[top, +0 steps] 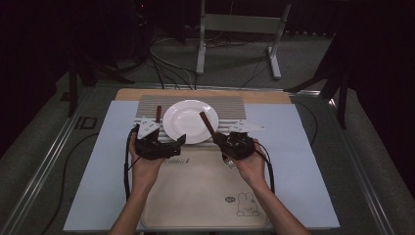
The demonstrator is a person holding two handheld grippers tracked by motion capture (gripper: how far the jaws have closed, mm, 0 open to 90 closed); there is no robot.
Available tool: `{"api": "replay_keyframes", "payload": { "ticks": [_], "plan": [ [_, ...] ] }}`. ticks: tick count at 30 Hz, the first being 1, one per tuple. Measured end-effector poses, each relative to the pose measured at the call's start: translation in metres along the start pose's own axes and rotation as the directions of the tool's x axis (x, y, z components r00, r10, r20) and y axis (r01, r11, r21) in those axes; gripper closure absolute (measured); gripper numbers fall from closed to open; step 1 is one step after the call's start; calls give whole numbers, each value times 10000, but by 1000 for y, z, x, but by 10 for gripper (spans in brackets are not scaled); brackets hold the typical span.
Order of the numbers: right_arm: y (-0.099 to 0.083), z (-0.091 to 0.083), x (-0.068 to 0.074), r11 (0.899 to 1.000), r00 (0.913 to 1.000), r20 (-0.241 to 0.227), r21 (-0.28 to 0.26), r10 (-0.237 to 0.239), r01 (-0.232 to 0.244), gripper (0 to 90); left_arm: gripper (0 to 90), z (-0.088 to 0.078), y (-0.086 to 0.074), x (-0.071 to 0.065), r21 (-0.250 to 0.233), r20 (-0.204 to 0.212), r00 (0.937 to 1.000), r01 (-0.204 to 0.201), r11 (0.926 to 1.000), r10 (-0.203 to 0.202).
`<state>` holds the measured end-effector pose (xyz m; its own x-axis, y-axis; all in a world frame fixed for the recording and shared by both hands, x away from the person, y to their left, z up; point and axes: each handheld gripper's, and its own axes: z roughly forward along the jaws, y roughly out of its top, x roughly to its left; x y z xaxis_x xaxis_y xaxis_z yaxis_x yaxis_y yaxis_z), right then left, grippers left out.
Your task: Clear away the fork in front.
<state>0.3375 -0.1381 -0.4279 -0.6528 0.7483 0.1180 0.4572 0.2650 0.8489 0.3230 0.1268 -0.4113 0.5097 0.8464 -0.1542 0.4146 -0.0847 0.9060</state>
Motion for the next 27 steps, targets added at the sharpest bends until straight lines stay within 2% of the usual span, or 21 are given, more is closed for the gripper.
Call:
{"api": "replay_keyframes", "payload": {
  "ticks": [9, 13, 17, 19, 21, 23, 25, 27],
  "plan": [
    [-7, 3, 18, 9997, 9993, -330, -216, -155, 148, 782, 79, 18, 4, -14, 71, 651, 9970, 414, 9991, -418],
    [-7, 2, 24, 9991, 9989, -440, -409, -149, 131, 782, 187, 25, 4, -20, 93, 878, 9929, 794, 9968, -799],
    [-7, 2, 29, 9978, 9988, -444, -636, -206, 177, 783, 341, 31, 2, -24, 191, 1491, 9814, 1197, 9926, -1212],
    [-7, 2, 31, 9973, 9989, -413, -718, -199, 169, 782, 443, 33, 0, -25, 229, 1696, 9766, 1300, 9913, -1320],
    [-7, 2, 32, 9968, 9991, -404, -790, -160, 128, 782, 501, 34, -1, -25, 257, 1810, 9735, 1374, 9902, -1398],
    [-7, 2, 32, 9964, 9991, -396, -839, -124, 91, 782, 562, 35, -2, -27, 312, 1838, 9730, 1358, 9902, -1393],
    [-7, 2, 32, 9959, 9992, -382, -900, -97, 63, 783, 617, 37, -2, -27, 379, 2053, 9675, 1428, 9890, -1476],
    [-7, 2, 32, 9953, 9993, -377, -970, -58, 21, 783, 665, 38, -3, -28, 456, 2158, 9651, 1416, 9889, -1481]
  ]
}}
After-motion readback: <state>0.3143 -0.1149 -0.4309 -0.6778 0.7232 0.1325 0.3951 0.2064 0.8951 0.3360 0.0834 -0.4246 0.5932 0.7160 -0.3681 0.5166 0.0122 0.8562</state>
